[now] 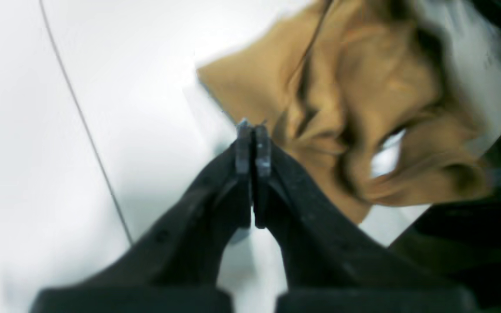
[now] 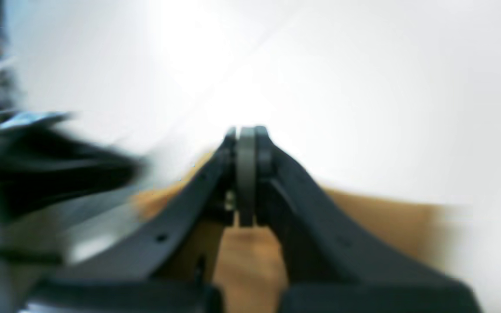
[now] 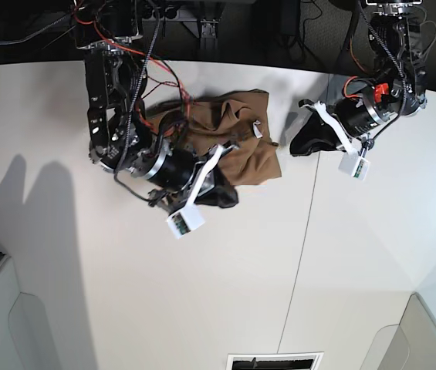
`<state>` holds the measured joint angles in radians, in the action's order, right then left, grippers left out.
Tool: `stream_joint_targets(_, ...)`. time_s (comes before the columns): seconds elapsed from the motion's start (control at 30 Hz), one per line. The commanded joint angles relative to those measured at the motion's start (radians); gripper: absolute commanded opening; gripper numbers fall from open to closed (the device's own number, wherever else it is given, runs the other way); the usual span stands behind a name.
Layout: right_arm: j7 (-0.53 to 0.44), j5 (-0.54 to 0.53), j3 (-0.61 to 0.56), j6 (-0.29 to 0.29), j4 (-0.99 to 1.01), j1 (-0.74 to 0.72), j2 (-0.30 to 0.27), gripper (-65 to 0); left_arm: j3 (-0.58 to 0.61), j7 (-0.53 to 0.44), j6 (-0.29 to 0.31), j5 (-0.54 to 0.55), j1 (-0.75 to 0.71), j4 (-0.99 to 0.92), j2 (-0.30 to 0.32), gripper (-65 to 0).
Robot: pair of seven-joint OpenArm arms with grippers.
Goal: Layout the t-shirt on the table in an organized manner, then fold the t-shirt properly
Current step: 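Regrasp the folded bundle's sides with both grippers, then lift and fold the bundle over itself with both grippers, then lay it down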
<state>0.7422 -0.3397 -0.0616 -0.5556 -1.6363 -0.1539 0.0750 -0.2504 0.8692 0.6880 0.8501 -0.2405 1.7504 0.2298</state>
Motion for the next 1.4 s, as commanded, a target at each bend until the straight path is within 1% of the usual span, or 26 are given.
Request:
stream_joint_targets(0.0,-0.027,-0.007,0.026,0.003,-0.02,-0.036,-0.003,-65.0,-0.005,0.0,0.01,0.047,0.01,0.044,0.006,-65.0)
stream_joint_targets(0.1,-0.028,-0.007,0.085,0.003,-0.008,-0.068,-0.03,-65.0,0.002,0.056,0.01,0.119,0.004,0.104,0.006,-65.0)
stream_joint_targets(0.17,-0.029,-0.008,0.098,0.01,0.024,-0.089,-0.044,-65.0,0.026,0.079,0.01,0.156,0.0,0.125,0.006,-65.0)
stream_joint_targets(0.23,-0.037,-0.008,0.097,0.01,0.089,-0.114,-0.053,-65.0,0.076,0.079,0.01,0.163,-0.004,0.134,0.005,-65.0)
stream_joint_targets(0.3,-0.043,-0.007,0.094,0.009,0.179,-0.145,-0.053,-65.0,0.152,0.078,0.01,0.156,-0.01,0.134,0.005,-65.0)
stream_joint_targets(0.37,-0.043,-0.003,0.085,0.007,0.266,-0.177,-0.053,-65.0,0.232,0.076,0.01,0.12,-0.015,0.133,0.002,-65.0)
stream_joint_targets(0.43,-0.043,-0.003,0.067,0.0,0.329,-0.196,-0.053,-65.0,0.301,0.053,0.01,0.032,-0.015,0.124,0.003,-65.0)
stream_joint_targets(0.5,-0.043,-0.003,0.04,-0.002,0.363,-0.201,-0.053,-65.0,0.34,0.008,0.01,-0.07,-0.014,0.092,0.003,-65.0)
stream_joint_targets(0.57,-0.042,-0.003,0.011,-0.002,0.383,-0.2,-0.056,-65.0,0.348,-0.033,0.01,-0.125,-0.014,0.045,0.003,-65.0)
stream_joint_targets(0.7,-0.039,-0.005,-0.045,-0.003,0.388,-0.2,-0.071,-65.0,0.347,-0.046,0.01,-0.138,-0.003,-0.015,0.006,-65.0)
stream_joint_targets(0.77,-0.033,-0.005,-0.063,-0.003,0.387,-0.2,-0.08,-65.0,0.347,-0.047,0.01,-0.183,0.004,-0.018,0.006,-65.0)
stream_joint_targets(0.83,0.003,-0.017,-0.065,-0.003,0.386,-0.197,-0.08,-65.0,0.348,-0.05,0.01,-0.22,0.011,-0.018,0.02,-65.0)
stream_joint_targets(0.93,0.052,-0.079,-0.065,-0.003,0.38,-0.174,-0.084,-65.0,0.348,-0.092,0.01,-0.255,0.021,-0.018,0.071,-65.0)
stream_joint_targets(1.03,0.054,-0.137,-0.065,-0.026,0.351,-0.132,-0.103,-65.0,0.348,-0.125,0.01,-0.307,0.048,-0.023,0.108,-65.0)
stream_joint_targets(1.1,0.056,-0.168,-0.065,-0.025,0.327,-0.105,-0.118,-65.0,0.348,-0.138,0.01,-0.331,0.08,-0.043,0.117,-65.0)
stream_joint_targets(1.17,0.058,-0.194,-0.065,-0.025,0.296,-0.076,-0.129,-65.0,0.348,-0.14,0.01,-0.331,0.115,-0.076,0.117,-65.0)
stream_joint_targets(1.23,0.07,-0.222,-0.065,-0.025,0.254,-0.037,-0.127,-65.0,0.35,-0.146,0.01,-0.331,0.143,-0.107,0.116,-65.0)
stream_joint_targets(1.37,0.071,-0.256,-0.065,-0.025,0.164,0.041,-0.127,-65.0,0.365,-0.195,0.01,-0.332,0.201,-0.181,0.116,-65.0)
